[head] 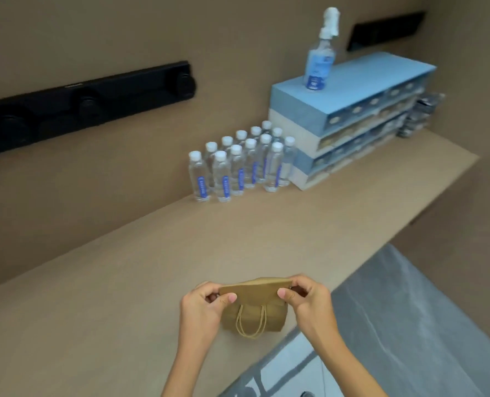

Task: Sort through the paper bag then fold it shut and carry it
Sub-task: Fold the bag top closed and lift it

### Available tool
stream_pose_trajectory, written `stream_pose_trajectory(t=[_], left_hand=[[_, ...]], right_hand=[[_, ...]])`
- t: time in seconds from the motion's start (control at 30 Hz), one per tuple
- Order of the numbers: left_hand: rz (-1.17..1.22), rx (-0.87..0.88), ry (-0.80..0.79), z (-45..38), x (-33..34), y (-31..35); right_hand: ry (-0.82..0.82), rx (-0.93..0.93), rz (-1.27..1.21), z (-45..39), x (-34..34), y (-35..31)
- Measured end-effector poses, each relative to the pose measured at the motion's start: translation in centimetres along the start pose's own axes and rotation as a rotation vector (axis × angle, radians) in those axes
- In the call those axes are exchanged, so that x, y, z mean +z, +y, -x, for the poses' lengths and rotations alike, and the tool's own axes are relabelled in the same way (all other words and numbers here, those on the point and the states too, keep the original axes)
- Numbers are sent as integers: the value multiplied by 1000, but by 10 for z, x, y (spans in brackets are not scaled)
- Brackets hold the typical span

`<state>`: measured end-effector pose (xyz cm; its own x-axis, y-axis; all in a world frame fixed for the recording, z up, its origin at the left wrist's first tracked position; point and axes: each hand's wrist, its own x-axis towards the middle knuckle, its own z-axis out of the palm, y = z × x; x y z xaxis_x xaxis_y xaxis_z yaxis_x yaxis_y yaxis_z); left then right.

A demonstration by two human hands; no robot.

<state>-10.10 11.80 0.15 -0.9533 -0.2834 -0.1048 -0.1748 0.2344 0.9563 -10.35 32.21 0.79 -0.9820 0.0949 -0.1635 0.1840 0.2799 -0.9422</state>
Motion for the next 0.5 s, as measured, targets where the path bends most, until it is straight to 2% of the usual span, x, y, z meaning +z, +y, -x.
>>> stream_pose_trajectory(t=[0.07, 0.13, 0.2, 0.33, 0.5], left_hand=[[-14, 46, -104, -1, 36, 18], [-78, 102, -326, 22, 136, 50], [-73, 118, -371, 27, 172, 63], [-78, 154, -409, 29, 206, 72], [-107, 190, -648, 73, 343, 109]], right_hand=[[100, 24, -30, 5, -40, 4], [331, 46, -91, 22, -139, 36], [397, 48, -104, 27, -173, 49], [420, 81, -122, 37, -201, 49], [680, 132, -120, 62, -320, 90]])
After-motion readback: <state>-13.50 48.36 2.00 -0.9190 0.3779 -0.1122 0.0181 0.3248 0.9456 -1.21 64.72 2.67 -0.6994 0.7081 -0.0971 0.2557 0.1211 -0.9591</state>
